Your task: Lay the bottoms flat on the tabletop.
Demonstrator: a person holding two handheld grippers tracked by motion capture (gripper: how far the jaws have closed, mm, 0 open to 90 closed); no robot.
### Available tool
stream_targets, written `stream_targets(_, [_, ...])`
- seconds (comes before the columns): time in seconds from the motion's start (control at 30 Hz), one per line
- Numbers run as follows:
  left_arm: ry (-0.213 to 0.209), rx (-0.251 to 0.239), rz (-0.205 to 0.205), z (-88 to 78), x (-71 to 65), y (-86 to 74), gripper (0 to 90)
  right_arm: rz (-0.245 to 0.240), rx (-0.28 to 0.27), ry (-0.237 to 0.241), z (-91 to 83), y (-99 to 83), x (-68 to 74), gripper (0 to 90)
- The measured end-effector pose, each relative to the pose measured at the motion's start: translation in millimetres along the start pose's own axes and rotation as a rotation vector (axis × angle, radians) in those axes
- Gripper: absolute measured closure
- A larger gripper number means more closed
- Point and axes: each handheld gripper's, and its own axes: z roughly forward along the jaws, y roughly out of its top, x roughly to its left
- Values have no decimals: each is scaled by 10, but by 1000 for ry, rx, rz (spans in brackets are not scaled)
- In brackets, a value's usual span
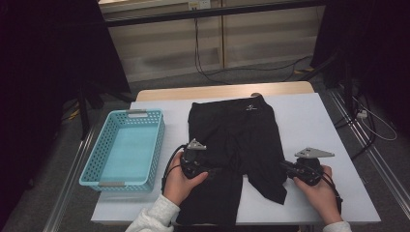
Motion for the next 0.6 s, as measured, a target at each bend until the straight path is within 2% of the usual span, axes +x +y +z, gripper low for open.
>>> stream_targets(0.07, [0, 0, 0, -1, 1, 0, 198, -10, -1, 21, -10, 9, 45, 900])
stream_targets(0.17, [1, 2, 1, 1, 5, 0, 198, -39, -38, 68, -71, 69, 179, 900])
stream_targets(0.3, [1, 4, 3, 6, 6, 1, 198, -114, -64, 125, -127, 151, 475, 900])
stream_targets(0.4, [-1, 3, 3, 3, -1, 4, 198, -185, -31, 170, -63, 150, 711, 900])
stream_targets(0.5, [-2, 2, -1, 3, 2, 0, 198, -205, 11, 199, 58, 103, 841, 900])
stream_targets(0.6, [-3, 6, -4, -1, 14, -2, 199, -217, 45, 216, 144, 61, 909, 900])
